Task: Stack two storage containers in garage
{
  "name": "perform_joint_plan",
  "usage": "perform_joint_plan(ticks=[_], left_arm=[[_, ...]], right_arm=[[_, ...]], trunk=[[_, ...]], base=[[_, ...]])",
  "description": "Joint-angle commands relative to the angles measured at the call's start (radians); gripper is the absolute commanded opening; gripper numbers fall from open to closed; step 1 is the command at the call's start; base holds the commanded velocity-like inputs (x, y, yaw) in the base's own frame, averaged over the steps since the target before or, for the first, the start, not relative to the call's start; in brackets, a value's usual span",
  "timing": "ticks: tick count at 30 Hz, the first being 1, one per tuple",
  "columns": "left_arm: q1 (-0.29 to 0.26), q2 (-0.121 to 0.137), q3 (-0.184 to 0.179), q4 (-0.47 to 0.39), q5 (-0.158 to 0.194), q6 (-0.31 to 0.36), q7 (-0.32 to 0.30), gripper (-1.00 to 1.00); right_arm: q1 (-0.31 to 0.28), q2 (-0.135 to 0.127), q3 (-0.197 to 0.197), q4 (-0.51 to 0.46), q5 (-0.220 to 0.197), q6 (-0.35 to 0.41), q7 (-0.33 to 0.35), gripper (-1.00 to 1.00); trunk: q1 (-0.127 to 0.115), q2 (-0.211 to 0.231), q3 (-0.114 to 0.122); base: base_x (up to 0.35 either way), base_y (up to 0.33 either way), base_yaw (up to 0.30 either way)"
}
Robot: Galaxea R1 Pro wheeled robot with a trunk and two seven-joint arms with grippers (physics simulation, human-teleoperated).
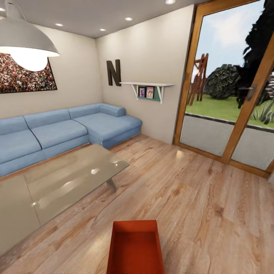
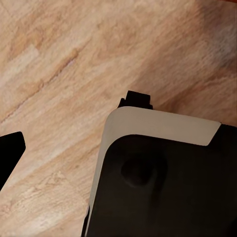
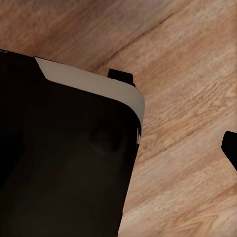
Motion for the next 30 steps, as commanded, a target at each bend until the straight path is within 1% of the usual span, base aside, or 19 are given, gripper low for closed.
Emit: perform_joint_plan(ticks=[1,6,30], left_arm=[[-0.001,0.000,-0.003,0.001,0.007,-0.003,0.001,1.00],[-0.001,0.000,-0.004,0.001,0.007,-0.003,0.001,1.00],[-0.001,0.000,-0.004,0.001,0.007,-0.006,0.001,1.00]], right_arm=[[-0.001,0.000,0.008,0.003,-0.008,-0.006,-0.002,1.00],[-0.001,-0.003,0.009,0.003,-0.009,-0.006,-0.002,1.00],[-0.001,0.000,0.008,0.003,-0.008,-0.006,-0.005,1.00]], trunk=[[0.000,-0.001,-0.003],[0.000,-0.001,-0.011],[0.000,-0.001,-0.049]], base=[[0.000,0.000,0.000],[0.000,0.000,0.000],[0.000,0.000,0.000]])
